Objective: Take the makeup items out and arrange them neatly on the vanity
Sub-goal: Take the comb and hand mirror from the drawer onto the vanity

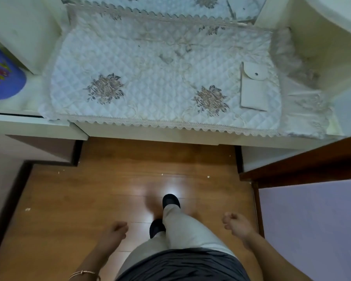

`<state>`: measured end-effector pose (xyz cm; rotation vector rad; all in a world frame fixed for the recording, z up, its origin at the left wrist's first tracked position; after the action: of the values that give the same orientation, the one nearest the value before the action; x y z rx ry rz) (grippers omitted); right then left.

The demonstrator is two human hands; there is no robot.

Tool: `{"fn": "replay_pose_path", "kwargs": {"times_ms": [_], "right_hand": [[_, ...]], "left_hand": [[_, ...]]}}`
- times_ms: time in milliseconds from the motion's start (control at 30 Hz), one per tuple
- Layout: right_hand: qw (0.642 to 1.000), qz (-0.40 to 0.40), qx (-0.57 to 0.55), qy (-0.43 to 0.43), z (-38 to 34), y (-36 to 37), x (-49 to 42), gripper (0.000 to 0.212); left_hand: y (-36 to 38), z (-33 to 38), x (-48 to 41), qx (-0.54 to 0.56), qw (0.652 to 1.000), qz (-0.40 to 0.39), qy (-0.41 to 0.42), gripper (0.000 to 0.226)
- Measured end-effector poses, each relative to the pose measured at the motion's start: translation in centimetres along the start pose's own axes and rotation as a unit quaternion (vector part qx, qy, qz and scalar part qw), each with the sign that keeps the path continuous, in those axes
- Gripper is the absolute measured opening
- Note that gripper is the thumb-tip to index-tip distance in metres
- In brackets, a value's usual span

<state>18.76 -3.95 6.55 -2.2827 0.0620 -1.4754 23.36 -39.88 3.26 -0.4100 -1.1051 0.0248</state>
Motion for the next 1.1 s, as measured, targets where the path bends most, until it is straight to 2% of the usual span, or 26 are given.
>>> {"fn": "replay_pose_path", "kwargs": {"times_ms": [133,200,300,500,633,767,900,1000,1100], "right_hand": [[1.0,-0.027,0.007,0.005,-3.7,1.2,-1.2,0.041],[0.999,-0.036,-0.003,-0.003,-5.8,1.7,-2.1,0.036],[0.999,-0.028,-0.031,-0.021,-9.1,1.7,-3.2,0.013],[0.997,-0.007,-0.073,-0.024,-14.4,3.2,-4.2,0.031],[0.996,0.007,-0.091,-0.003,-17.2,5.9,-4.9,0.021],[0.99,-0.003,-0.142,0.013,-19.8,9.0,-6.7,0.023],[0.963,-0.02,-0.263,0.049,-21.2,11.0,-9.5,0.032],[0.936,-0.007,-0.346,0.062,-21.8,11.4,-11.8,0.035],[0.909,-0.025,-0.406,0.094,-22.1,11.4,-13.0,0.036]], "left_hand": [[-1.3,2.4,-1.3,0.012,1.0,0.004,-0.001,0.018],[-1.8,3.4,-2.4,0.028,1.0,0.007,0.002,0.015],[-2.7,4.6,-3.4,0.041,0.999,0.005,-0.008,0.017],[-5.1,7.5,-5.7,0.082,0.996,-0.011,-0.038,0.02],[-6.9,11.6,-8.9,0.082,0.997,-0.014,-0.005,0.023],[-8.0,15.8,-13.1,0.087,0.995,-0.035,0.016,0.027],[-9.0,17.5,-17.4,0.148,0.988,-0.028,0.031,0.033],[-9.2,18.0,-20.2,0.266,0.963,-0.044,0.003,0.023],[-9.4,18.0,-21.5,0.297,0.953,-0.057,-0.009,0.023]]}}
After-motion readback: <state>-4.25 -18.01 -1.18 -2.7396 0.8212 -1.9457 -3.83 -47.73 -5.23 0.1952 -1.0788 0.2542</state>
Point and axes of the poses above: each hand's wrist, its own x-axis away from the middle knuckle, its own y-axis out of the palm, z = x × y, the point moved 3 cm from there along -x, towards the middle knuckle, and after that the axes turned 5 degrees about -x, right-handed, at the moved point
